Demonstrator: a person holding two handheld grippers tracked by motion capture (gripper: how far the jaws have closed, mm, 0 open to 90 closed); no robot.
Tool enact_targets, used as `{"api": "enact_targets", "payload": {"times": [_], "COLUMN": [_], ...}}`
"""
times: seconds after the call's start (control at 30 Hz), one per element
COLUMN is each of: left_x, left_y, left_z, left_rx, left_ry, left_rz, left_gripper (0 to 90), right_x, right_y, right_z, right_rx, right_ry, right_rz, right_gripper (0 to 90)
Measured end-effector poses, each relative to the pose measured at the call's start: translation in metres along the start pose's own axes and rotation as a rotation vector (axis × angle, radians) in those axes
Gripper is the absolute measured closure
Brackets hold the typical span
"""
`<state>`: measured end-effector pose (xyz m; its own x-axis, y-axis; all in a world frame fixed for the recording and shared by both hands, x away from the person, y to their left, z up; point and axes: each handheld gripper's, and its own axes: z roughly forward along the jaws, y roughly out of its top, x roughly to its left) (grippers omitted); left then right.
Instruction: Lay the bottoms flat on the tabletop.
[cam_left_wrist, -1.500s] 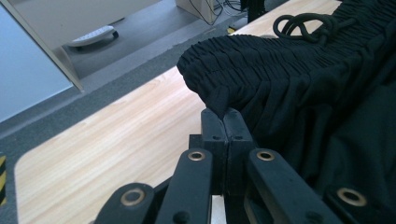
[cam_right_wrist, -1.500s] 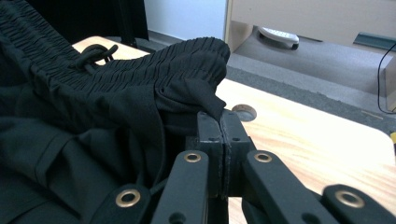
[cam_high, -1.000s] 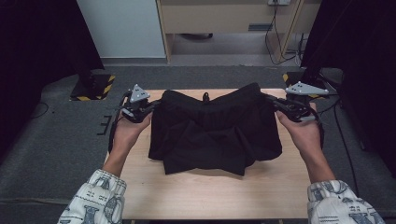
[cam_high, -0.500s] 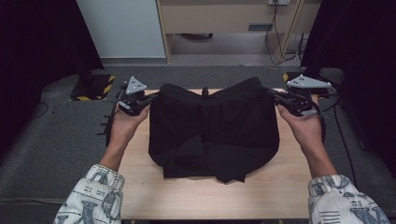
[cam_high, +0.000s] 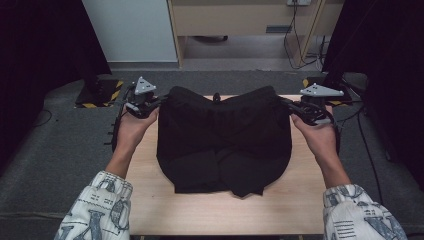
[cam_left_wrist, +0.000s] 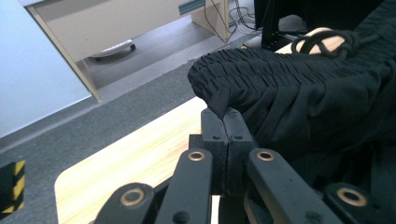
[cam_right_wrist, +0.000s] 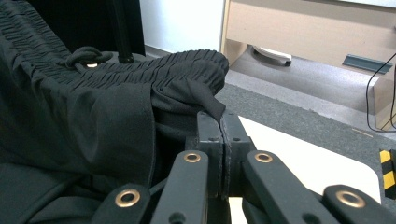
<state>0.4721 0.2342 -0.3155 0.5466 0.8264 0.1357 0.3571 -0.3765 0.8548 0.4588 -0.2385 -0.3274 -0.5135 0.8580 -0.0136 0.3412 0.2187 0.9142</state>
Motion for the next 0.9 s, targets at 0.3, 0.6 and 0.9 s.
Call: {"api": "enact_targets", "payload": {"times": [0.3,0.6,0.9], "left_x": [0.005,0.011,0.025], "left_y": [0.025,0.022,0.014], "left_z": [-0.005,0.019,0.052], "left_rx": [-0.013,0.022,0.071], "left_ry": [-0.003,-0.018,-0.022], "left_rz": [-0.002,-0.025,-0.058], "left_gripper": [88.7,88.6,88.7], "right_x": [-0.001,-0.016,-0.031], "right_y": [0.029,0.013,0.0], "right_z": [-0.007,0.017,0.05], "right_rx": [-0.041,-0.009,0.007], "right_ry": [-0.008,0.002,0.019], "right_rz": [0.001,0.048,0.112], "right_gripper": [89.2,89.1,89.2]}}
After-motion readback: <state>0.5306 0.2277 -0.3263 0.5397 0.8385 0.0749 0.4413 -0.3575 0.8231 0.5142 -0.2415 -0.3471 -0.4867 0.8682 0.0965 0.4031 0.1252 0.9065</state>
